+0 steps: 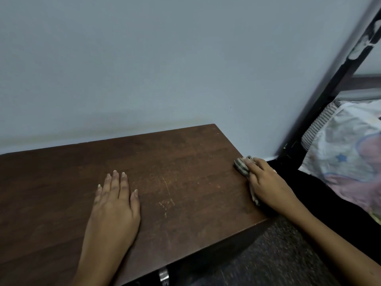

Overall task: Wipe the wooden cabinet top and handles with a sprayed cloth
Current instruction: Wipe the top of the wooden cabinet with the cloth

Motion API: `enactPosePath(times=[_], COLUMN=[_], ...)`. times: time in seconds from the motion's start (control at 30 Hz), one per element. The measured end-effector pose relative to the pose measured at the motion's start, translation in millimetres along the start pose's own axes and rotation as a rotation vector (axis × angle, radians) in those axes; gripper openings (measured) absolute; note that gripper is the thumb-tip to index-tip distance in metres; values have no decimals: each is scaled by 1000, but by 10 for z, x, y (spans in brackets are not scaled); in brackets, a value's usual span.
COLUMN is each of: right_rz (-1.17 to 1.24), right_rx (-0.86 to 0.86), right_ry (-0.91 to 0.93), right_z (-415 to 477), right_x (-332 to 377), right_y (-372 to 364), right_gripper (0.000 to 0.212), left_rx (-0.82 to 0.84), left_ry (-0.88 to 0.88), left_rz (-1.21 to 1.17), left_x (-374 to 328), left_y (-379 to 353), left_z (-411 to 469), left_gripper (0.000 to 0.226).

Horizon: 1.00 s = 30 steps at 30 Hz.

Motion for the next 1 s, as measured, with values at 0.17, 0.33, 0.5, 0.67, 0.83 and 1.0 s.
enactPosePath(times=[0.17,0.33,0.5,0.67,0.83,1.0], right_rz=[-4,31,24,36,-2,59], right_rx=[-17,-71,-61,-1,-30,-15], right_ry=[-83,-154,-117,5,261,503], right_z=[-404,-553,-673,-820,-1152,-1618], right_x=[-179,-11,590,1501,2602,3669], right_y=[109,127,-66,-190,-462,-677], right_gripper=[45,46,47,51,47,55], left_rx=[-55,-231,-381,-462,-652,-725], left_ry=[27,81,178,133,211,431], left_rz=[-97,-353,-695,-631,-470,-336], left_x=[-36,-133,12,469,954,1310], left_y=[76,348,720,1233,1731,2037], left_z=[0,23,-138,-611,-1079,-1377], left_gripper=[61,55,43,34,29,32])
Point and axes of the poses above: each hand's wrist, its own z-axis towards the middle knuckle, its own y-axis out of the back of the hand, x = y × z, the point moved 6 cm from there along z, towards the middle knuckle, and after that the axes turned 10 degrees about -x, right-handed, at the moved point
